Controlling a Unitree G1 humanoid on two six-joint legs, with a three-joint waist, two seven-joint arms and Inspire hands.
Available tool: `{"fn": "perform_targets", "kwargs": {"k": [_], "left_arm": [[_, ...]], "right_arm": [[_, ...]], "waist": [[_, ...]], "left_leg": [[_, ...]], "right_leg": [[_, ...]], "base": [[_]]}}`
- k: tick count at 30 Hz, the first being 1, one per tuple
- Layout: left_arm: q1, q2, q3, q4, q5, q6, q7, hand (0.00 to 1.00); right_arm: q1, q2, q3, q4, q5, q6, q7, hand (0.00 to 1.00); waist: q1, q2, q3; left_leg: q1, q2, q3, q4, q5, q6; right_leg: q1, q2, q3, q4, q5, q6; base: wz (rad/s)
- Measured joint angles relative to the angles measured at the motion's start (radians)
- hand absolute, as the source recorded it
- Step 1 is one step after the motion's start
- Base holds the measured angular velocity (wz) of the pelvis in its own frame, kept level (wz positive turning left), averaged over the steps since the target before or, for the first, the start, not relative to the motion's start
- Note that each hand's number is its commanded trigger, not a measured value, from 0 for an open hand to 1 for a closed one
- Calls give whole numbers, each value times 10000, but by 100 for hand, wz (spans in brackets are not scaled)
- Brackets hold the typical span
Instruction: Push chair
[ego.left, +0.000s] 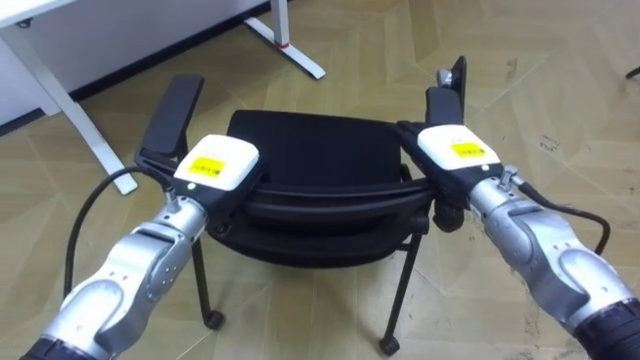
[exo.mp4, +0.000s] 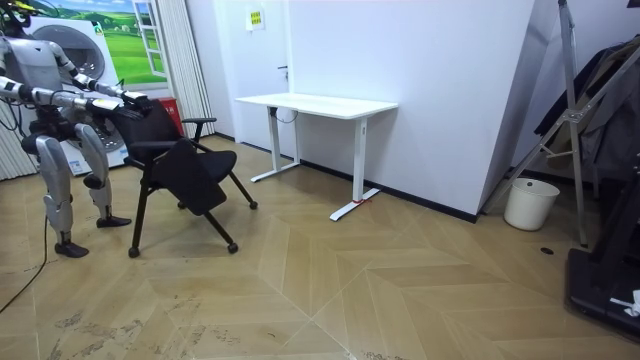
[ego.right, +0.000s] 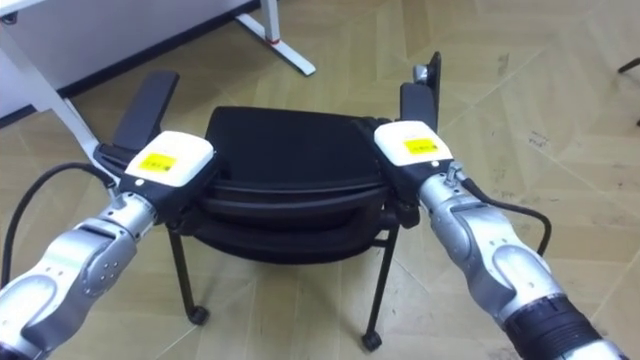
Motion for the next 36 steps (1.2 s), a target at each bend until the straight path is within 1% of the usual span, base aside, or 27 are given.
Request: {"fn": "perform_targets", "kwargs": {"k": [4, 6, 9, 17, 22, 29, 30, 33, 34, 36], "left_arm": [[0, -58, 13, -14, 175, 27, -38, 100], [0, -66, 19, -14, 197, 28, -107, 100], [0, -120, 122, -14, 287, -2, -200, 100], [4, -124, 129, -14, 294, -25, -229, 100], [10, -144, 129, -14, 355, -27, -229, 100], [14, -179, 98, -5, 353, 25, -218, 100], [14, -196, 97, -3, 354, 50, -217, 100], [15, -221, 83, 11, 352, 69, -188, 100], [17, -223, 65, 10, 352, 102, -179, 100], [18, -235, 43, 10, 352, 139, -164, 100]], "right_arm": [[-45, 15, -10, 203, 584, -1, 1, 0], [-44, 96, -51, 298, 884, -10, 6, 0], [-37, 232, -203, 312, 941, 8, 111, 0], [-38, 293, -338, 192, 1096, 26, 568, 0], [-38, 336, -405, -34, 931, 228, 982, 0], [-35, 343, -253, -349, 748, 630, 1317, 0], [-34, 352, -213, -462, 511, 759, 1385, 0], [-31, 364, -189, -557, 405, 855, 1515, 0], [-23, 368, -135, -663, 402, 1024, 1572, 0], [-2, 367, -113, -819, 398, 1198, 1690, 0]], "waist": [[8, -32, -6], [-23, -51, 1], [-42, -64, 8], [-32, -65, 9], [-28, -61, 8], [-34, -61, 8], [-34, -60, 9], [-39, -57, 7], [-39, -51, 5], [-39, -32, 1]], "left_leg": [[2, -1, -1, -2, 0, 0], [44, -2, -20, -1, 0, 0], [28, -2, -28, -1, 0, 0], [43, -2, -30, -1, 0, 0], [43, -4, -32, -1, 0, 0], [59, -5, -57, -3, 1, 0], [57, -5, -53, -3, 1, 0], [58, -5, -44, -3, 1, 1], [59, -4, -53, -2, 1, 0], [58, -4, -61, -2, 1, 0]], "right_leg": [[27, 0, 6, 2, 0, 0], [78, 0, -30, 0, 0, 0], [82, 0, -74, -6, 0, 0], [54, 1, -60, -16, 0, 0], [87, 2, 1, -14, 0, 0], [109, 2, -69, -2, -4, 4], [116, 1, -101, -3, -4, 4], [133, -2, -187, -3, -4, 4], [137, -2, -215, -3, -4, 4], [138, -2, -228, -3, -4, 4]], "base": [[0], [0], [0], [0], [0], [0], [0], [0], [0], [0]]}}
